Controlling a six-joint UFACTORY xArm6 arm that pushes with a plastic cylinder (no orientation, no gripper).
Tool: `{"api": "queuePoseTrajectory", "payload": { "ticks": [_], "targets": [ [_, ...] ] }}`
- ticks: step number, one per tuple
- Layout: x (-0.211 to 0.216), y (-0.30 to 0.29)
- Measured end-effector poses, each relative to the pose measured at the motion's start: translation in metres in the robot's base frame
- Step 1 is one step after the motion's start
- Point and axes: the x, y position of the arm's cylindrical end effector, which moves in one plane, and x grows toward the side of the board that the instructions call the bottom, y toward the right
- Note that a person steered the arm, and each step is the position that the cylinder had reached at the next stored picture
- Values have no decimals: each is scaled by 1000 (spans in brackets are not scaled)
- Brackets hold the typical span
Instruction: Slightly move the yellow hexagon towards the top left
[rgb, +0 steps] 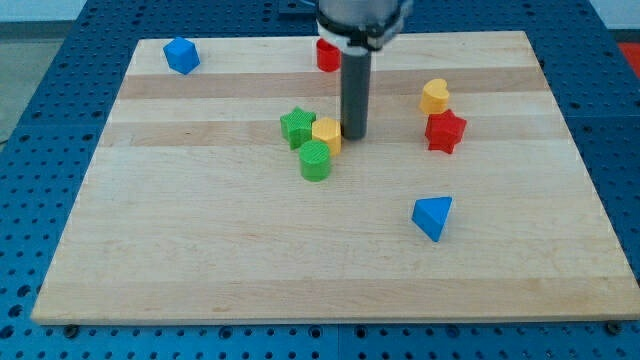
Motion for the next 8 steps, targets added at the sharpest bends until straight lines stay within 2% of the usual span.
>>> {"api": "queuePoseTrajectory", "payload": {
  "ticks": [4,5,6,7,8],
  "targets": [
    [5,-191],
    [0,-222],
    [8,-195],
    [57,-205],
    [70,-254]
  ]
}}
